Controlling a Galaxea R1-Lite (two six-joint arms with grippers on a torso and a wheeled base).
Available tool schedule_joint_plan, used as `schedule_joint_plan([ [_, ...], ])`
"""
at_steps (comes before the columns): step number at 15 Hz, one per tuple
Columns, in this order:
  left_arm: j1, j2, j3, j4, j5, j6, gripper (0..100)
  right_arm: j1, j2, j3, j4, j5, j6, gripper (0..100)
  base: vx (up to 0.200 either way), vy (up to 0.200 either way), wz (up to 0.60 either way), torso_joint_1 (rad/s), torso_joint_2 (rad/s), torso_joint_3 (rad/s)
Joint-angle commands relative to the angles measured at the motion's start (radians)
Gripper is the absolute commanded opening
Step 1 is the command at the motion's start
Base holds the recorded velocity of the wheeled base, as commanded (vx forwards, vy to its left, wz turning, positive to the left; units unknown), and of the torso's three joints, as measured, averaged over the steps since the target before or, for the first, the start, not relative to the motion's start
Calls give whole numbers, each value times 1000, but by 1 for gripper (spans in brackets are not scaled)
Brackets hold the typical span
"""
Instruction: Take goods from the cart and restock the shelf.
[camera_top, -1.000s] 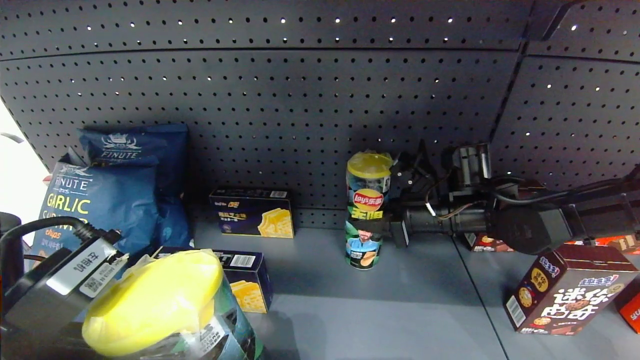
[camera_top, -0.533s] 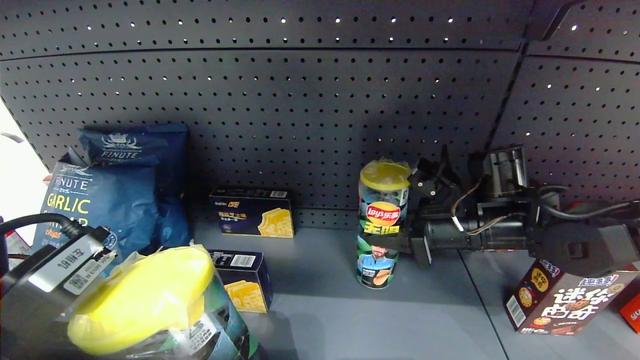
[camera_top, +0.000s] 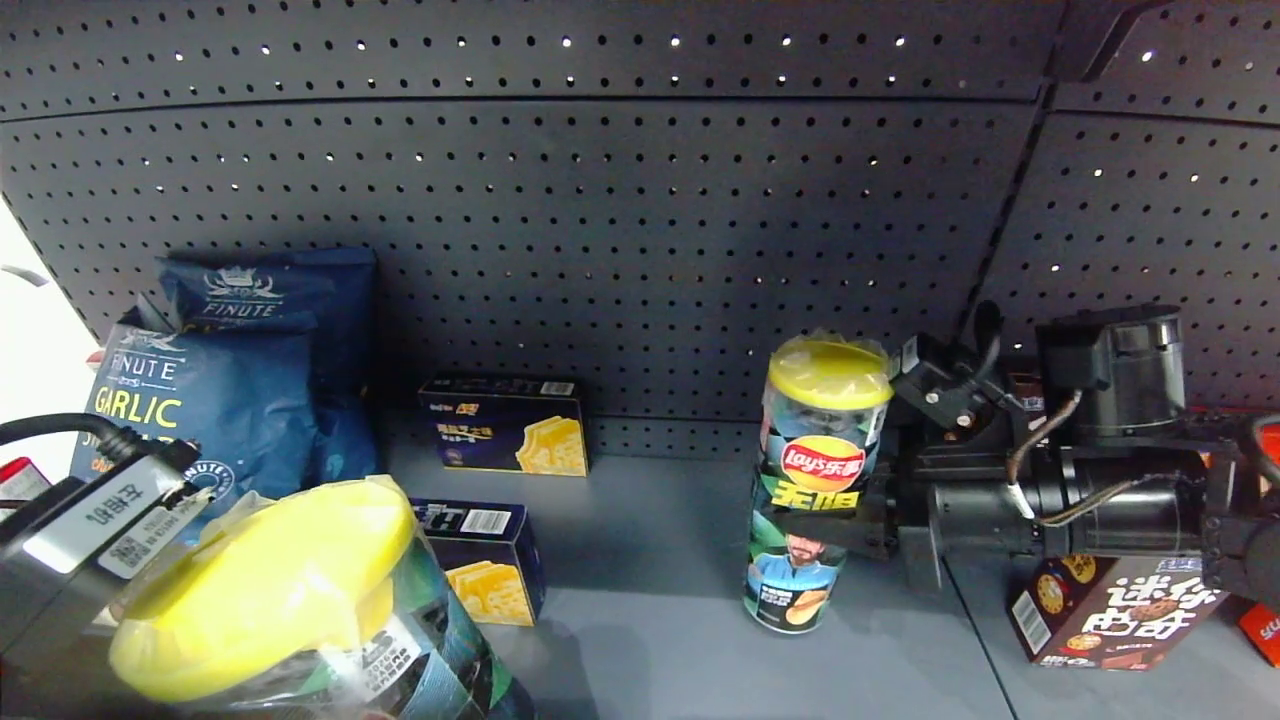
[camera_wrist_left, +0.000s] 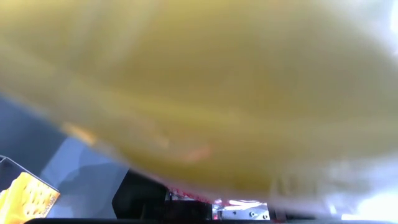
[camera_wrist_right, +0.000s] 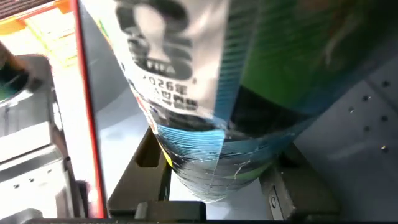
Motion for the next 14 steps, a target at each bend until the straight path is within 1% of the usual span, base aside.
schedule_joint_plan([
  [1,0,1,-8,0,0,-1,0,6,-71,55,-15,0,-1,0,0,0,0,0,0,0],
  [4,2,1,-8,0,0,-1,0,11,-117,126,-58,-1,-1,0,0,0,0,0,0,0],
  [8,0,12,-12,-1,0,-1,0,23,-155,184,-67,-1,-1,0,0,0,0,0,0,0],
  [11,0,12,-17,0,0,-3,0,45,-159,241,-123,-1,-1,0,0,0,0,0,0,0],
  [14,-1,12,-25,-1,0,-26,0,57,-169,279,-147,-1,1,0,0,0,0,0,0,0],
])
